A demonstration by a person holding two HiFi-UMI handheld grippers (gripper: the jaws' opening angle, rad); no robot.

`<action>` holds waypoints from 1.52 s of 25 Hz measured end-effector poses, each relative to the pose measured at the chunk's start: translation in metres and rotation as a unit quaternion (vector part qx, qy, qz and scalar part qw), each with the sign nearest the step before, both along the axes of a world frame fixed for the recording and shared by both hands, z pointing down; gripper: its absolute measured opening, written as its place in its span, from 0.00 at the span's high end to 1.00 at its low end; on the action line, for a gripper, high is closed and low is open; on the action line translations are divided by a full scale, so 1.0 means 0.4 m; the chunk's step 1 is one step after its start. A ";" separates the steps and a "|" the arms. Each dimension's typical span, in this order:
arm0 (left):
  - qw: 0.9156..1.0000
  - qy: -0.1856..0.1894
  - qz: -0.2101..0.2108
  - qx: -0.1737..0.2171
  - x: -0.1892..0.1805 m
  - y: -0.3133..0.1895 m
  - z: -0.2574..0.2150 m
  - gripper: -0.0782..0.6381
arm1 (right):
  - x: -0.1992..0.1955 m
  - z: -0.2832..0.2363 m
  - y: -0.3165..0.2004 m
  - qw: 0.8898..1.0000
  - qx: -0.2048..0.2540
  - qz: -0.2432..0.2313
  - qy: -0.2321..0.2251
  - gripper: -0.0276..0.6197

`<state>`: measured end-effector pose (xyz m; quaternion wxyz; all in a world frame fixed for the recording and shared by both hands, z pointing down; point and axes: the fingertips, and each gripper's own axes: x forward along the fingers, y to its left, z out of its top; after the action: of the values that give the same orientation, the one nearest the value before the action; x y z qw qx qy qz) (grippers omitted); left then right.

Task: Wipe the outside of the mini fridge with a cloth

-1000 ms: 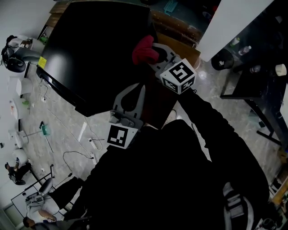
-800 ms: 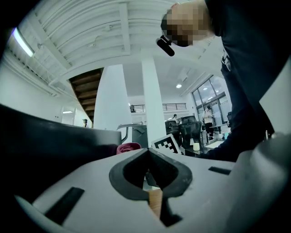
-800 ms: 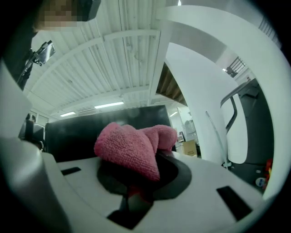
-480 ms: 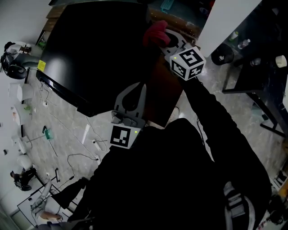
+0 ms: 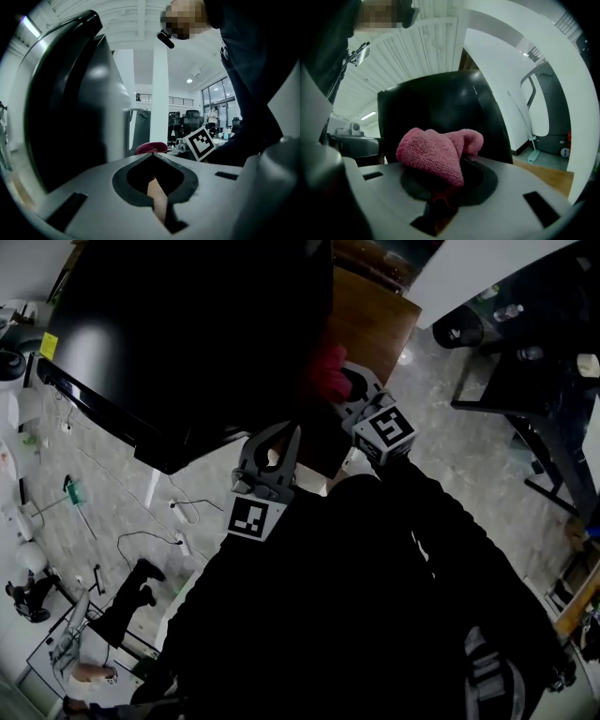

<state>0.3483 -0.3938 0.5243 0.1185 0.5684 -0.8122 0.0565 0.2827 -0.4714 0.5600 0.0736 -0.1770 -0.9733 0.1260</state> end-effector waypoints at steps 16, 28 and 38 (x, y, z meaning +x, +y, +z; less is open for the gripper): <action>0.991 0.067 -0.097 -0.064 -0.024 0.208 0.353 0.89 | 0.030 0.369 0.358 0.982 -0.005 -0.147 0.117 0.82; 0.990 0.062 -0.104 -0.067 -0.043 0.212 0.371 0.89 | 0.001 0.364 0.389 0.980 0.012 -0.163 0.114 0.82; 0.991 0.069 -0.104 -0.050 -0.057 0.086 0.347 0.89 | -0.029 0.367 0.276 0.986 0.006 -0.136 0.102 0.82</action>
<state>0.3256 -0.3595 0.6629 0.2077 0.4769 -0.8529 0.0450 0.2711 -0.3608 0.7068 0.1895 -0.2934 -0.9285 0.1264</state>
